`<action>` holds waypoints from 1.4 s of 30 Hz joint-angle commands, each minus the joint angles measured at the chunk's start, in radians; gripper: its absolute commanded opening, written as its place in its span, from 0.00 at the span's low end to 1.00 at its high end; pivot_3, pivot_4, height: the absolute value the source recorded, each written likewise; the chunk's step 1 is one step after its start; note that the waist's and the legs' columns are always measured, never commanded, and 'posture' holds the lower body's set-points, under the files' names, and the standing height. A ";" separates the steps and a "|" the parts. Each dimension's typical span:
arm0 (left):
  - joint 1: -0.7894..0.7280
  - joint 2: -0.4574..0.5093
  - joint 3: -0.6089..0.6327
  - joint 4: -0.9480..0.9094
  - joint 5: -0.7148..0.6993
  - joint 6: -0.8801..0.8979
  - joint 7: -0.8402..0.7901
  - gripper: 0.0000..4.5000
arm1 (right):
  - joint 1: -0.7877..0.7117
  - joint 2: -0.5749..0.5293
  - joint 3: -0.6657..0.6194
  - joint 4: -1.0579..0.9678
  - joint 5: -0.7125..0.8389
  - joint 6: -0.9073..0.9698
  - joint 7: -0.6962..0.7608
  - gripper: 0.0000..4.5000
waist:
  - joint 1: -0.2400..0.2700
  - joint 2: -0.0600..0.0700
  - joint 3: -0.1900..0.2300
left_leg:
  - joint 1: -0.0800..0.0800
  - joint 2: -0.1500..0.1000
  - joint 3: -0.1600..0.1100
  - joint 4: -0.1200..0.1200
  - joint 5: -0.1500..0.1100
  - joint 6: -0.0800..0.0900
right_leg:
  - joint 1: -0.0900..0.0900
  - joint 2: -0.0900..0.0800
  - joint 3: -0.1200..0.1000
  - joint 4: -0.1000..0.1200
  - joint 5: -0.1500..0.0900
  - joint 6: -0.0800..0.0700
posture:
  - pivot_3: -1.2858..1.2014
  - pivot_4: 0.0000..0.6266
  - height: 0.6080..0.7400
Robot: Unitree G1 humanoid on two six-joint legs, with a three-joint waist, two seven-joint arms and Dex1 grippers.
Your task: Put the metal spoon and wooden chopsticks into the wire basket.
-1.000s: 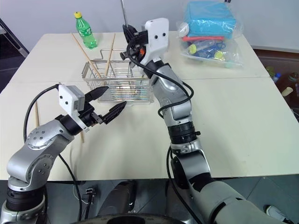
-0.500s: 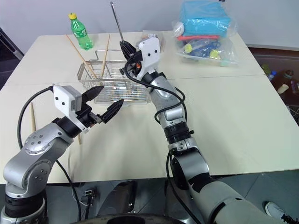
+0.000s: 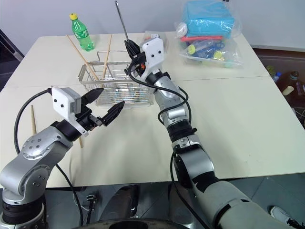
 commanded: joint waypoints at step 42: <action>0.382 -0.097 0.208 -0.011 0.228 -0.139 0.189 1.00 | 0.580 -0.567 -0.050 -1.186 0.339 0.809 0.243 0.99 | 0.029 -0.001 -0.001 | 0.000 0.000 0.001 0.002 0.000 0.001 | 0.002 -0.001 0.000 -0.002 0.000 -0.001 | 0.52 0.24 1.00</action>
